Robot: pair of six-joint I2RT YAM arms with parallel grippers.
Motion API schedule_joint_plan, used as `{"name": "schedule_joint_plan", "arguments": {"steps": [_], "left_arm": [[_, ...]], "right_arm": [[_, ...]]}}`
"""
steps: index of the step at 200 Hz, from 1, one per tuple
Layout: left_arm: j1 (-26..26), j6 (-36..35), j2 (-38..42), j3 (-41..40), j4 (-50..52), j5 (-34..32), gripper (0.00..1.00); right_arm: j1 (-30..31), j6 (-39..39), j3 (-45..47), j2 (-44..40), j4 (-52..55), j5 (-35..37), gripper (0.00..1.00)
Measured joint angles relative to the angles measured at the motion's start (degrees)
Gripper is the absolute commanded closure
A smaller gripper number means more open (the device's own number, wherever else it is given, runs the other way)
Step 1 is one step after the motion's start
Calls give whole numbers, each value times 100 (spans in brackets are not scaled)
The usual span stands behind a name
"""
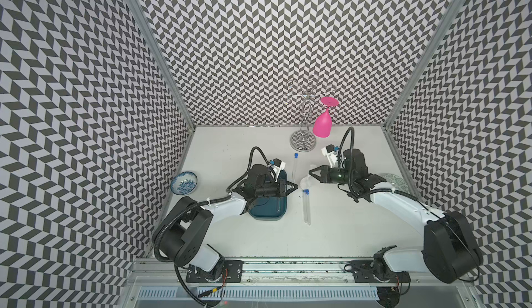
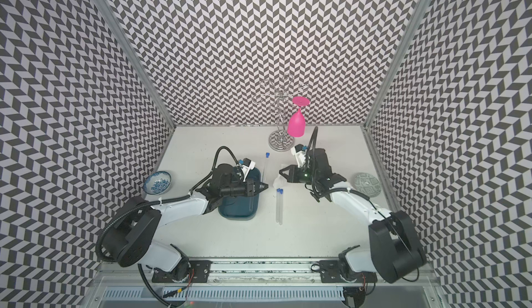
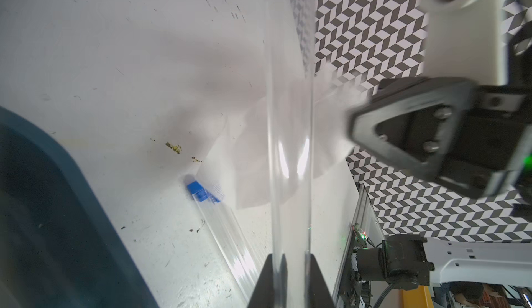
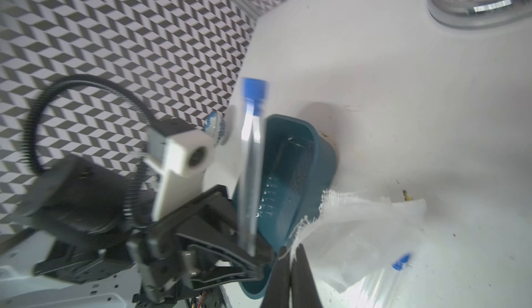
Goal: Wipe the exteriors of test tubes
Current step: Pick up the cleaning item from the test tube, then place the cleaning item in the test tube.
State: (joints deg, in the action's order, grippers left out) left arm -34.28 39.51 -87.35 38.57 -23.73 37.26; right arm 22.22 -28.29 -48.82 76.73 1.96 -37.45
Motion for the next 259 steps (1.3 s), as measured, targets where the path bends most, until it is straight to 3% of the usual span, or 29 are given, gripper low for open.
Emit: {"name": "schedule_joint_plan", "arguments": {"steps": [47, 92, 204, 259], "left_arm": [[-177, 2, -341, 262, -55, 94, 86], [-396, -70, -348, 289, -42, 166, 86], [-586, -83, -407, 356, 72, 214, 86], [-586, -92, -407, 356, 22, 219, 86]], "right_arm": [[201, -90, -313, -155, 22, -354, 100], [457, -125, -730, 422, 90, -304, 100], [684, 129, -1351, 1362, 785, 487, 99], [765, 166, -1639, 1388, 1134, 815, 97]]}}
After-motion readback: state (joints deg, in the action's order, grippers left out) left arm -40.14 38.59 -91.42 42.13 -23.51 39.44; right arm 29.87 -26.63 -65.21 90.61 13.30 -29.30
